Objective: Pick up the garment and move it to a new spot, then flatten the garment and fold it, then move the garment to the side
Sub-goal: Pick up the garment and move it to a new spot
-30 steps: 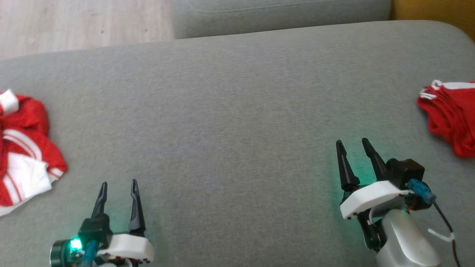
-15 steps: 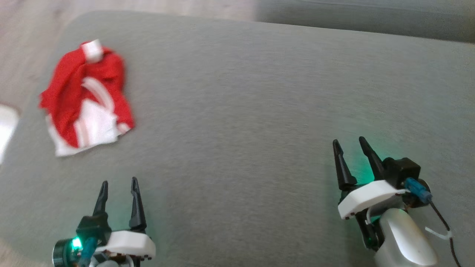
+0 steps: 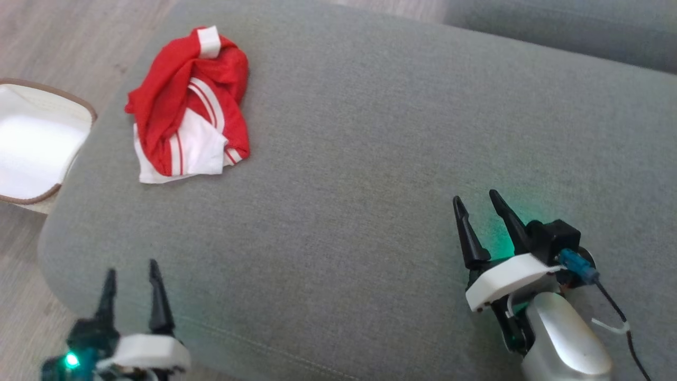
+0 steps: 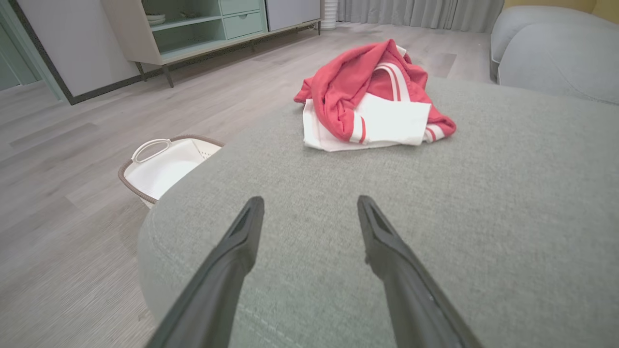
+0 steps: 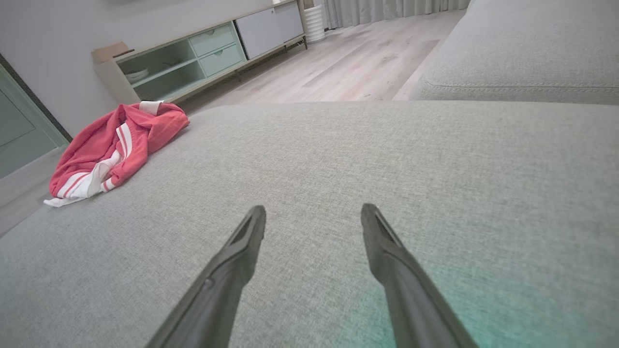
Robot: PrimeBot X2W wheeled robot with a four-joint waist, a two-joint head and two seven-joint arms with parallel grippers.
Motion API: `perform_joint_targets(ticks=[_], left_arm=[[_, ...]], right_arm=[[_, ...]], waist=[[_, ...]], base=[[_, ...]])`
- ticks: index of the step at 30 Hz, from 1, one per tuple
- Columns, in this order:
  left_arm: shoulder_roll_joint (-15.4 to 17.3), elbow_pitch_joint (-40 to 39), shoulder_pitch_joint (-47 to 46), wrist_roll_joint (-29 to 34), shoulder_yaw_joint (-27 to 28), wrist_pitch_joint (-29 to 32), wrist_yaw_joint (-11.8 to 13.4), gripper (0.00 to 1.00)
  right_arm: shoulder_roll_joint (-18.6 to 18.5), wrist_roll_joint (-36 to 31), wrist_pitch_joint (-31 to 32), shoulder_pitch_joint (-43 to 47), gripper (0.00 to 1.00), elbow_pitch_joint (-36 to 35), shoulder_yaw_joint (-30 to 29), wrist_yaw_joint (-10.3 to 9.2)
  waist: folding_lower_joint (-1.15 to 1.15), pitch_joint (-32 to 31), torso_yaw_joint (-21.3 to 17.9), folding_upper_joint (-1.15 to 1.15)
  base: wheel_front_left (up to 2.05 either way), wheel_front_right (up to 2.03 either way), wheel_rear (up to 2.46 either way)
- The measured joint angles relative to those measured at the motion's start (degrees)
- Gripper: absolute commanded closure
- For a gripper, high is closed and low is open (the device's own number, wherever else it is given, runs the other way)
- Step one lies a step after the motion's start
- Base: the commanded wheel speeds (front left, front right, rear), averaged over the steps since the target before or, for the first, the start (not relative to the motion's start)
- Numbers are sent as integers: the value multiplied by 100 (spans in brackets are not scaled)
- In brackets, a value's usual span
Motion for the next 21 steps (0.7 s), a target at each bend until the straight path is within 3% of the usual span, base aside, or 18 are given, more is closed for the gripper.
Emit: perform_joint_targets(ticks=[5,11,16,21], left_arm=[[193,-92,-444,18,341,0,-116,0],[791,1,-1556,42,533,0,-325,0],[1078,762,-2650,-157,495,51,-648,0],[1484,1677,-3363,-290,249,302,-777,0]], right_arm=[[-1,-29,0,-146,0,-205,12,0],[-3,-157,0,-539,0,-627,22,0],[-10,-281,0,-727,0,-910,90,0],[-23,-338,0,-929,0,-1137,137,0]], waist=[[0,249,-130,0],[1,706,-309,0],[1,1120,-483,0],[1,1426,-752,0]], base=[[0,0,0],[0,0,0],[0,0,0],[0,0,0]])
